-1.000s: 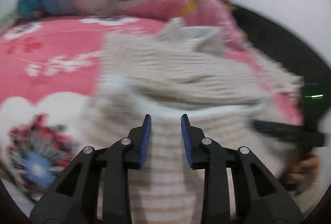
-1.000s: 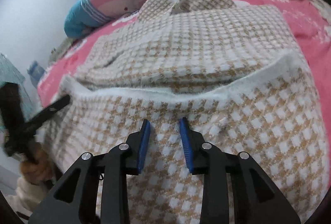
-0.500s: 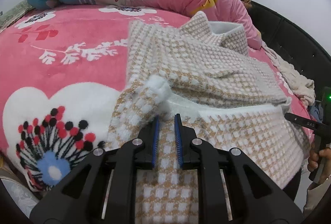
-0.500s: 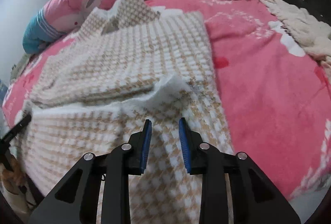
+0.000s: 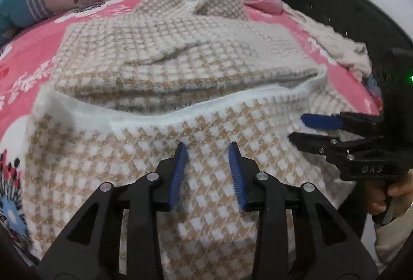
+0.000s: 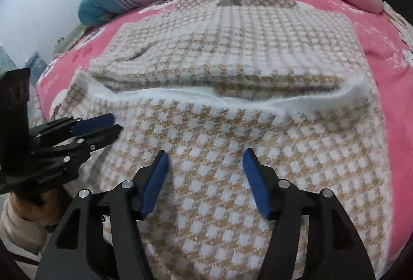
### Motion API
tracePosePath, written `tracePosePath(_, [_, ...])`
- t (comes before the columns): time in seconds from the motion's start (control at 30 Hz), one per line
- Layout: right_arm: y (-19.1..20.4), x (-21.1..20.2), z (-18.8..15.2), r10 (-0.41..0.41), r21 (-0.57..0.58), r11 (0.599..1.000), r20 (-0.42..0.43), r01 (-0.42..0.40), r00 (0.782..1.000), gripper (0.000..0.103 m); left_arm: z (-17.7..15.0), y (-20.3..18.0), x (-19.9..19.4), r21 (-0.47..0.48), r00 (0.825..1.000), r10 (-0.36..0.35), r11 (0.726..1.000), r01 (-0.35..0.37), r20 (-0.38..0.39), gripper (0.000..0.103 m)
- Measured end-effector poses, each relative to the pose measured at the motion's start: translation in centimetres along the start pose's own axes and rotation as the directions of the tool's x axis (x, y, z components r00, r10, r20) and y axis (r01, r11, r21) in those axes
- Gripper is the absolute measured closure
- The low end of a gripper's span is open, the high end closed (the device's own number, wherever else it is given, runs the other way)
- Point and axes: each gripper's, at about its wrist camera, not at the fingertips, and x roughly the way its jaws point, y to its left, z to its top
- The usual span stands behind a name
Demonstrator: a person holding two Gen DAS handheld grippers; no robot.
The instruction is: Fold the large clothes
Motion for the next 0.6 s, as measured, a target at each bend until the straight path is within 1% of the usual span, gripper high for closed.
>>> tracePosePath(0.07, [-0.4,-1.0,0.6,0.029,0.009,1.0,-0.017,-0.029,0.999,0.044,0.8,0.4,-0.8,-0.028,1.0,-0.024,0.999,0.024,-0.011,0.07])
tracePosePath(0.1, [-0.6,-1.3,0.7,0.034,0.011,0.999,-0.02,-0.034,0.999,0.043,1.1,0.6,-1.1,-0.028,1.0,-0.014,1.0,0.014,-0.014,0.07])
tracePosePath(0.17, [-1.0,-2.3,1.7,0.023,0.006,1.0,-0.009,-0.023,1.0,0.038,2.3,0.9,-1.8,-0.012,0.999,0.027,1.0,-0.027,-0.019,0.069])
tracePosePath(0.23, [-1.5,-3.2,2.8,0.037,0.002,0.999,0.012,-0.037,0.999,0.034,3.8,1.6,-2.5,-0.025,1.0,0.02,0.999,-0.021,-0.012,0.069])
tracePosePath(0.27, [-2.0,-3.8,3.8,0.05,0.004,0.999,0.026,-0.05,0.998,0.033,4.8,2.2,-2.9,-0.038,1.0,0.014,0.999,-0.014,-0.006,0.066])
tracePosePath(0.3, [-2.5,-4.4,4.9,0.06,0.006,0.998,0.041,-0.061,0.997,0.03,5.9,2.5,-3.2,-0.051,1.0,0.008,0.999,-0.007,0.005,0.058])
tracePosePath(0.33, [-2.9,-4.8,6.0,0.067,0.008,0.998,0.056,-0.068,0.996,0.029,6.8,2.9,-3.4,-0.061,1.0,0.001,0.998,0.001,0.018,0.055])
tracePosePath(0.37, [-3.4,-5.0,7.1,0.069,0.013,0.997,0.067,-0.07,0.995,0.028,8.2,3.5,-3.6,-0.079,0.999,-0.007,0.997,0.01,0.038,0.048])
tracePosePath(0.43, [-3.9,-5.0,9.0,0.073,0.026,0.997,0.073,-0.075,0.995,0.028,10.6,4.3,-3.4,-0.095,0.999,0.002,0.995,0.003,0.051,0.046])
tracePosePath(0.47, [-4.6,-4.8,10.7,0.08,0.037,0.996,0.076,-0.083,0.994,0.028,12.0,4.7,-3.1,-0.1,0.998,0.003,0.995,0.003,0.059,0.043])
tracePosePath(0.5, [-5.0,-4.6,11.4,0.082,0.042,0.995,0.077,-0.086,0.994,0.028,13.4,5.2,-2.8,-0.105,0.998,0.005,0.994,0.002,0.07,0.035])
tracePosePath(0.53, [-5.6,-4.2,13.1,0.084,0.047,0.995,0.08,-0.088,0.993,0.028,14.9,5.7,-2.3,-0.109,0.996,0.016,0.994,-0.007,0.086,0.03])
tracePosePath(0.57, [-5.9,-4.0,14.0,0.08,0.048,0.995,0.087,-0.084,0.993,0.028,16.4,6.2,-1.7,-0.116,0.994,0.032,0.993,-0.019,0.105,0.026])
tracePosePath(0.6, [-6.3,-3.6,15.4,0.067,0.051,0.996,0.095,-0.072,0.993,0.028,17.9,6.6,-1.0,-0.124,0.992,0.044,0.992,-0.029,0.116,0.026])
